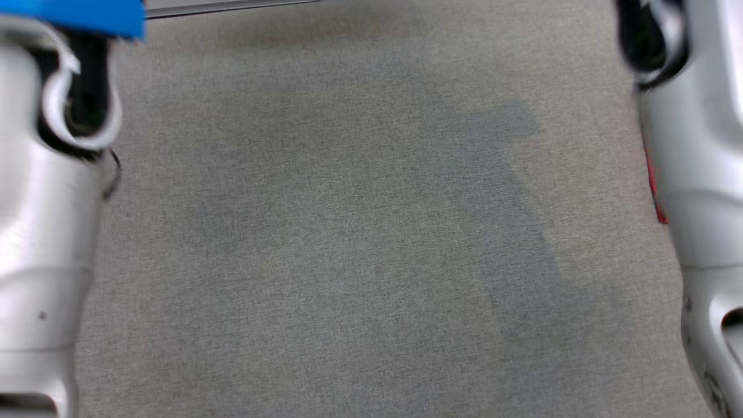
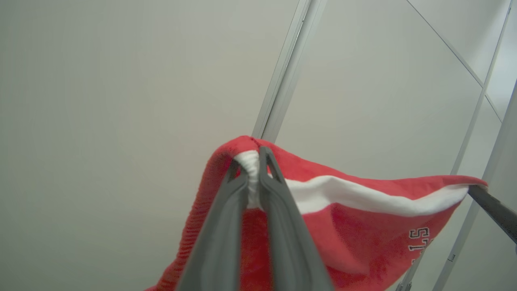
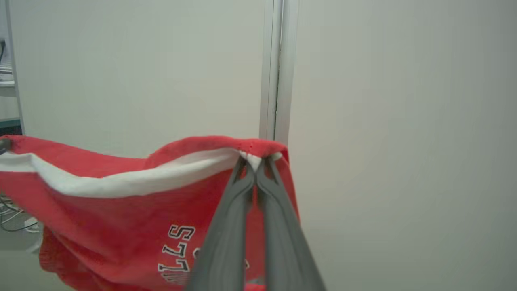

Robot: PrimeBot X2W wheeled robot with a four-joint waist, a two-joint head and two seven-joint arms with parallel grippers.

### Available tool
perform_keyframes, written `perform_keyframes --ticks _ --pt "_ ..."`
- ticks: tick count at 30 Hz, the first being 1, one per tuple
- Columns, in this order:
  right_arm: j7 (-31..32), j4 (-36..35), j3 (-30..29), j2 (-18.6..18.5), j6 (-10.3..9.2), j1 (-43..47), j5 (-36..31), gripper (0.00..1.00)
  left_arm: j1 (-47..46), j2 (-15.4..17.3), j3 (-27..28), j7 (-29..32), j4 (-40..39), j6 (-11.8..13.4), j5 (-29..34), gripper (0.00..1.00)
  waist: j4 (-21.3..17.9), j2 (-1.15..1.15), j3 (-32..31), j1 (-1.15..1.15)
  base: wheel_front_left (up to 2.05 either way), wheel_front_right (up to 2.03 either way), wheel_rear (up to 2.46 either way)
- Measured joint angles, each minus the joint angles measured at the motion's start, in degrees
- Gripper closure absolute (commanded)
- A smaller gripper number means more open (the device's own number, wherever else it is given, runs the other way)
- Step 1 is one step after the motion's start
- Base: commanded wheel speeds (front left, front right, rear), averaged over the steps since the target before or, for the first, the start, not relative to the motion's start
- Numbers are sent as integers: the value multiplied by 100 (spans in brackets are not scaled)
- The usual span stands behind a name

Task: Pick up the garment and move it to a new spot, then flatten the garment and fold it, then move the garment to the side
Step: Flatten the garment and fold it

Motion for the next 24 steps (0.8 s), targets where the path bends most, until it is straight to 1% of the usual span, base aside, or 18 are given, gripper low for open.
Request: perform_keyframes --ticks 2,4,7,10,13,16,17,19,21,24 --pt "197 305 171 -41 1 338 47 100 324 -83 -121 -152 122 -2 -25 100 21 0 31 0 0 0 0" --pt "643 683 300 -56 0 811 246 100 712 -194 -312 -236 229 -3 -74 100 50 0 58 0 0 0 0" --pt "1258 991 545 -162 0 1500 466 100 1319 -275 -802 -286 328 -12 -140 100 101 0 59 0 0 0 0" --pt "1792 988 713 -358 0 2087 723 100 1902 -179 -1232 -310 426 -13 -203 100 138 0 -24 -1 0 0 0" --pt "2340 727 820 -636 0 2693 942 100 2363 14 -1524 -183 493 -14 -360 100 188 0 -191 -1 0 0 0" --pt "2848 229 767 -975 2 3247 1059 100 2774 263 -1774 189 420 -31 -432 100 263 0 -413 -1 0 0 0" --pt "3649 -704 498 -1343 7 4136 1082 100 3385 644 -2038 898 -40 -23 -613 100 360 0 -722 -2 0 0 0" --pt "4168 -1262 323 -1493 7 4664 1110 100 3704 875 -2140 1312 -445 55 -739 100 387 0 -843 -2 0 0 0" --pt "4720 -1950 56 -1603 8 5257 1103 100 4023 1168 -2253 1747 -1014 176 -875 100 408 0 -939 -2 0 0 0" --pt "5559 -3132 -546 -1635 8 6187 948 100 4506 1659 -2315 2335 -2068 474 -1120 100 434 0 -1011 -3 0 0 0"
